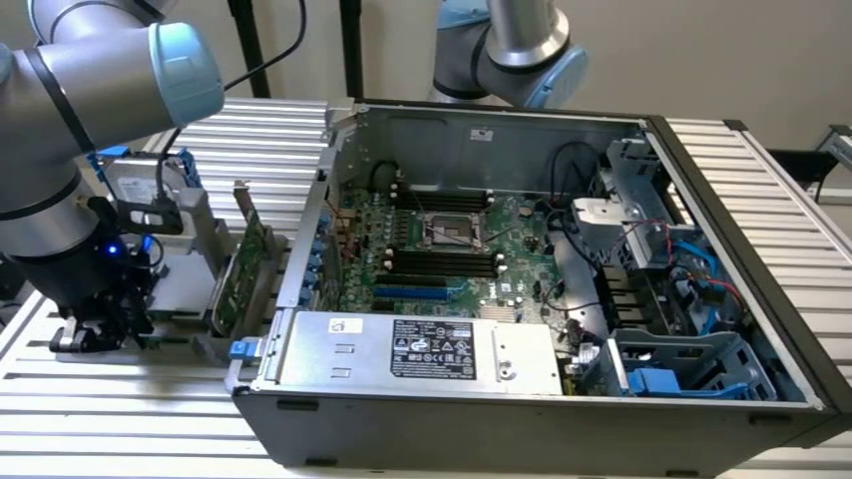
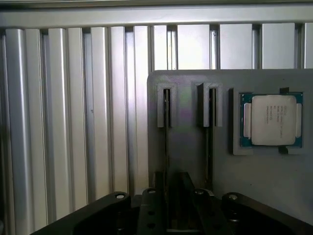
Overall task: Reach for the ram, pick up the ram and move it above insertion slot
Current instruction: 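Pick up the ram and move it above insertion slot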
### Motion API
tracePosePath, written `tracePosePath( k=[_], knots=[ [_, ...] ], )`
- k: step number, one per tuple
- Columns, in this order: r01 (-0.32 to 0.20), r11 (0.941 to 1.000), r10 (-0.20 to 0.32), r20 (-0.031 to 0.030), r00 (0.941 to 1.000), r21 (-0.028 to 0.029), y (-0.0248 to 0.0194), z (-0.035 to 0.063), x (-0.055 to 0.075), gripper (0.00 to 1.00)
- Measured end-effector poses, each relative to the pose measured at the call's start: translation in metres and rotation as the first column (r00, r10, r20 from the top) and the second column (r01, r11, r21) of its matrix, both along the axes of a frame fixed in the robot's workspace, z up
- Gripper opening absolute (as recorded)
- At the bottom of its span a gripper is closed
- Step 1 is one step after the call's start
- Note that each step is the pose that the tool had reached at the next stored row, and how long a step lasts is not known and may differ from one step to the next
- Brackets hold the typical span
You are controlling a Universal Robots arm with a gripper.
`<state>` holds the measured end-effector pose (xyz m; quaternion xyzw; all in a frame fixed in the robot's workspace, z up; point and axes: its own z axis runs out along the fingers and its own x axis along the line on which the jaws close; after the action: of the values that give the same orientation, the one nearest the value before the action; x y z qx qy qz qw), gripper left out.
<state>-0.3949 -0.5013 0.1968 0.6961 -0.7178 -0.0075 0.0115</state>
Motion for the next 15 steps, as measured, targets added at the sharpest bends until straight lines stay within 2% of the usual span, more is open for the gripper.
tracePosePath(
  k=[4, 5, 10, 15],
  knots=[
    [-0.010, 1.0000, 0.010, 0.0002, 1.0000, 0.0000, 0.0000, -0.0001, 0.0001, 0.25],
    [-0.013, 0.9999, 0.013, 0.0002, 0.9999, -0.0003, 0.0000, -0.0001, 0.0001, 0.18],
    [-0.028, 0.9996, 0.028, 0.0000, 0.9996, -0.0022, 0.0001, 0.0000, 0.0000, 0.14],
    [-0.053, 0.9986, 0.053, -0.0001, 0.9986, -0.0055, 0.0004, 0.0000, 0.0000, 0.14]
  ],
)
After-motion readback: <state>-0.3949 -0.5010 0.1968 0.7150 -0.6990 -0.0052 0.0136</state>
